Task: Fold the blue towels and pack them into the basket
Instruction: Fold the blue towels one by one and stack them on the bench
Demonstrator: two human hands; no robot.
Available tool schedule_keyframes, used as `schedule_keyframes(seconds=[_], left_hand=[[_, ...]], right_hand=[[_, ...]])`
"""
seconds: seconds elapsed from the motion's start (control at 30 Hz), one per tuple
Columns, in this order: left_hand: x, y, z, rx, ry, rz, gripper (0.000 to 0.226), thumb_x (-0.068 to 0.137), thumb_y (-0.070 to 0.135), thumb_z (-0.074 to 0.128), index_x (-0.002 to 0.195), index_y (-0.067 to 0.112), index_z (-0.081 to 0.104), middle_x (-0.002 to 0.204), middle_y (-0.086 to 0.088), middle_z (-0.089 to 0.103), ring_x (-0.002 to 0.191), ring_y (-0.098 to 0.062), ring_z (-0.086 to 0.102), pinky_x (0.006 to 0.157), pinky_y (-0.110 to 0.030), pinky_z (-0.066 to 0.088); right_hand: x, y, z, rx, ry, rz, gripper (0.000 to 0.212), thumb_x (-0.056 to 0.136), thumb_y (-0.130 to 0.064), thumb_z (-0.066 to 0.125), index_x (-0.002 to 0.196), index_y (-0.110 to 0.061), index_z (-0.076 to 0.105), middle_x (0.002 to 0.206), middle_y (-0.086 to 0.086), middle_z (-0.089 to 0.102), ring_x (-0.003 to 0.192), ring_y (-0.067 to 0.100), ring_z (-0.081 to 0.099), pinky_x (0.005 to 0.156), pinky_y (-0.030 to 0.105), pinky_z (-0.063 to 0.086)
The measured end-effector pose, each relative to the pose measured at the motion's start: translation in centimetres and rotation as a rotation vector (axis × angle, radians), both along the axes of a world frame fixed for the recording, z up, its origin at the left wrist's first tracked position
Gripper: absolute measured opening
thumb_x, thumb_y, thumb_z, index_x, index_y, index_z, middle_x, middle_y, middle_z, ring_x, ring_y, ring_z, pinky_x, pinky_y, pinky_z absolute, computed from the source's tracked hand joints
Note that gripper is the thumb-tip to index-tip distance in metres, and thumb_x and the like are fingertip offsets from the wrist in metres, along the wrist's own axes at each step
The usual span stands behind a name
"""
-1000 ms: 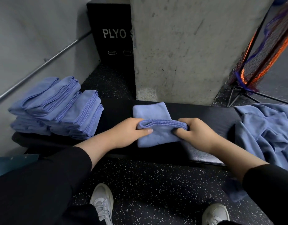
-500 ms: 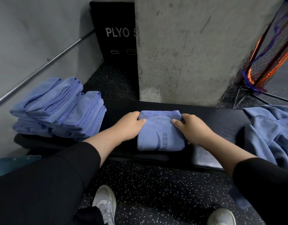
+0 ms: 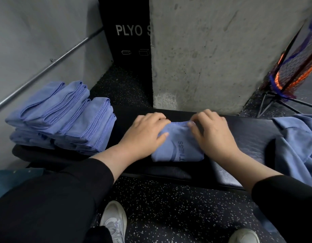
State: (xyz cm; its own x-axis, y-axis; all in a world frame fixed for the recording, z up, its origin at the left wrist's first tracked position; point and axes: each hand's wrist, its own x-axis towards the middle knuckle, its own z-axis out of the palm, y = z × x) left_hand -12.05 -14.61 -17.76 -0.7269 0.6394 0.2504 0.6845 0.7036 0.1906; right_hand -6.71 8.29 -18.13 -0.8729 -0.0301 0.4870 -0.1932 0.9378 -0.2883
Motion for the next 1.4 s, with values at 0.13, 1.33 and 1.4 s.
schedule_keyframes(seconds=[0.13, 1.33, 1.4], left_hand=[[1.0, 0.0, -2.0, -0.294, -0.178, -0.017, 0.061, 0.105, 0.051, 0.031, 0.159, 0.024, 0.023, 0.169, 0.005, 0.007, 0.155, -0.009, -0.001, 0.126, -0.042, 0.003], [1.9, -0.9, 1.1, 0.268, -0.577, 0.221, 0.024, 0.092, 0.044, 0.065, 0.076, 0.028, 0.058, 0.071, 0.009, 0.06, 0.065, -0.007, 0.053, 0.06, -0.027, 0.04], [1.1, -0.5, 1.0, 0.361, -0.58, 0.263, 0.017, 0.091, 0.04, 0.068, 0.085, 0.028, 0.059, 0.076, 0.007, 0.065, 0.07, -0.01, 0.058, 0.064, -0.028, 0.044]], right_hand=[[1.6, -1.1, -2.1, 0.147, -0.264, 0.232, 0.051, 0.102, -0.049, 0.028, 0.137, -0.025, 0.056, 0.147, -0.006, 0.051, 0.136, 0.015, 0.048, 0.111, 0.045, 0.035], [3.4, 0.8, 1.1, -0.148, -0.483, 0.061, 0.024, 0.092, -0.044, 0.064, 0.105, -0.029, 0.05, 0.073, -0.009, 0.06, 0.07, 0.011, 0.058, 0.065, 0.034, 0.044], [2.4, 0.9, 1.0, -0.244, -0.487, 0.013, 0.027, 0.091, -0.041, 0.067, 0.11, -0.03, 0.051, 0.082, -0.008, 0.064, 0.076, 0.012, 0.06, 0.071, 0.035, 0.047]])
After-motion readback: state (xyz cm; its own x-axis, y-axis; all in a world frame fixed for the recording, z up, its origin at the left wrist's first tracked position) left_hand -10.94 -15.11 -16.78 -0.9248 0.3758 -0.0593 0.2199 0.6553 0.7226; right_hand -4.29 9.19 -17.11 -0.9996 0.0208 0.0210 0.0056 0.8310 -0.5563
